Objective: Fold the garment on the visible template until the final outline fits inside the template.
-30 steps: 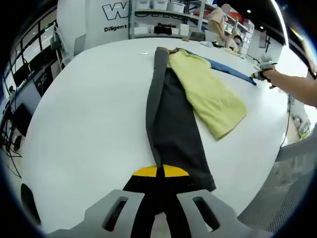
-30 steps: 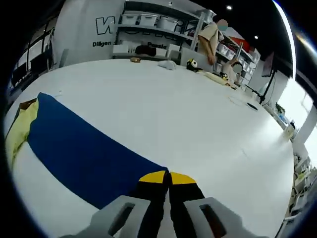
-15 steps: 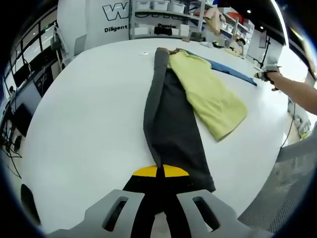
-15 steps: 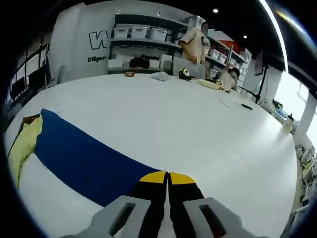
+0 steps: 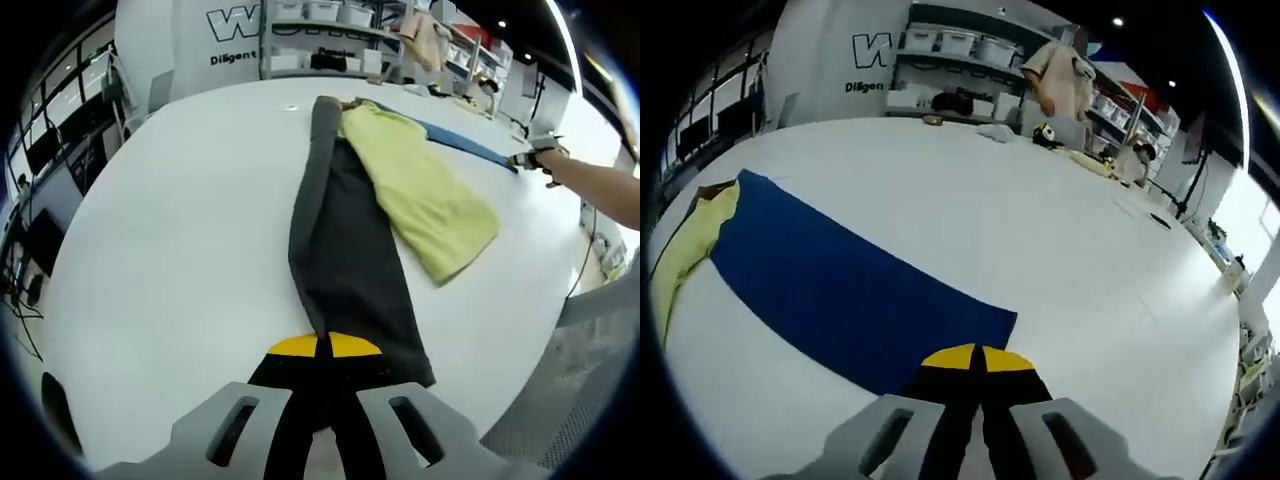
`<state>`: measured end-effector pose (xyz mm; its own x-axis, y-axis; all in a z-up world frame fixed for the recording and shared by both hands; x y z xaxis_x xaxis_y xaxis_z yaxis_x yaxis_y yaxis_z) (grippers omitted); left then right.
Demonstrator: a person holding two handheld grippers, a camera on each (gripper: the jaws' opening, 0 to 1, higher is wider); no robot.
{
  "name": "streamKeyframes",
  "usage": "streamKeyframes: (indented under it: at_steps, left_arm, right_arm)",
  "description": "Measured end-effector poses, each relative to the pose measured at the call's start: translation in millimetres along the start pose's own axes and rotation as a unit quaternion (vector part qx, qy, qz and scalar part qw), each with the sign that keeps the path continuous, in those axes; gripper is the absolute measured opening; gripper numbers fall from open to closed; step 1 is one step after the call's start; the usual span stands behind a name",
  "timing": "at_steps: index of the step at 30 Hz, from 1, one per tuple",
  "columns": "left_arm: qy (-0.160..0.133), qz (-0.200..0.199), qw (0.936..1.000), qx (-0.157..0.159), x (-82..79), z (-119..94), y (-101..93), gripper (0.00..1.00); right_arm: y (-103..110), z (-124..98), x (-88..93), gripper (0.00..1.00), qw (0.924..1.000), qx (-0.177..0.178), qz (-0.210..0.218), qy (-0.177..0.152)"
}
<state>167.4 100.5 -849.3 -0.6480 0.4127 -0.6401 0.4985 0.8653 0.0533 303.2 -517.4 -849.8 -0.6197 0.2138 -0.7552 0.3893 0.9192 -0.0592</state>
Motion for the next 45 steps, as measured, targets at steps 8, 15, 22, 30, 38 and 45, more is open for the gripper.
streamKeyframes:
  at_steps: [8,15,22,30,38,45]
  left_arm:
    - [-0.001,0.005,1.0000,0.000,-0.7,0,0.4,0.00]
    - [-0.003,0.008,1.0000,-0.003,-1.7,1,3.1,0.00]
    - [-0.004,0.009,0.9999,-0.005,-2.4,-1,4.6,0.00]
    - [-0.012,0.015,0.9998,-0.004,-6.4,-3,4.0,0.00]
    - [-0.022,0.018,0.9996,-0.004,-10.3,-5,4.1,0.00]
    - [-0.028,0.031,0.9991,0.000,-14.5,-5,-0.7,0.00]
  right_arm:
    - [39,-44,-44.0,0.00,0.9945,-0.044,0.002,-0.095]
    - [86,-117,-93.3,0.00,0.9754,-0.099,-0.011,-0.197]
    - [144,-191,-92.6,0.00,0.9574,-0.165,-0.046,-0.232]
    - [191,-262,-39.8,0.00,0.9450,-0.227,-0.068,-0.226]
    - [231,-301,27.7,0.00,0.9356,-0.277,-0.105,-0.192]
    - [246,-323,49.2,0.00,0.9301,-0.290,-0.116,-0.193]
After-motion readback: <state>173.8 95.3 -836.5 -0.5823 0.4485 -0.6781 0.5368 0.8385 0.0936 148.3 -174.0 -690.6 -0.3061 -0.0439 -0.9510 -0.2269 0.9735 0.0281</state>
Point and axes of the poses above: the point that each gripper's makers call its tool centre point, and the gripper's own axes: z roughly forward along the fingers, y roughly to its left, x roughly out of its underside, the point moved 2 cm from there along -z, roughly backward along the fingers, and after that the axes turned 11 degrees about z, right-handed, at the moved point
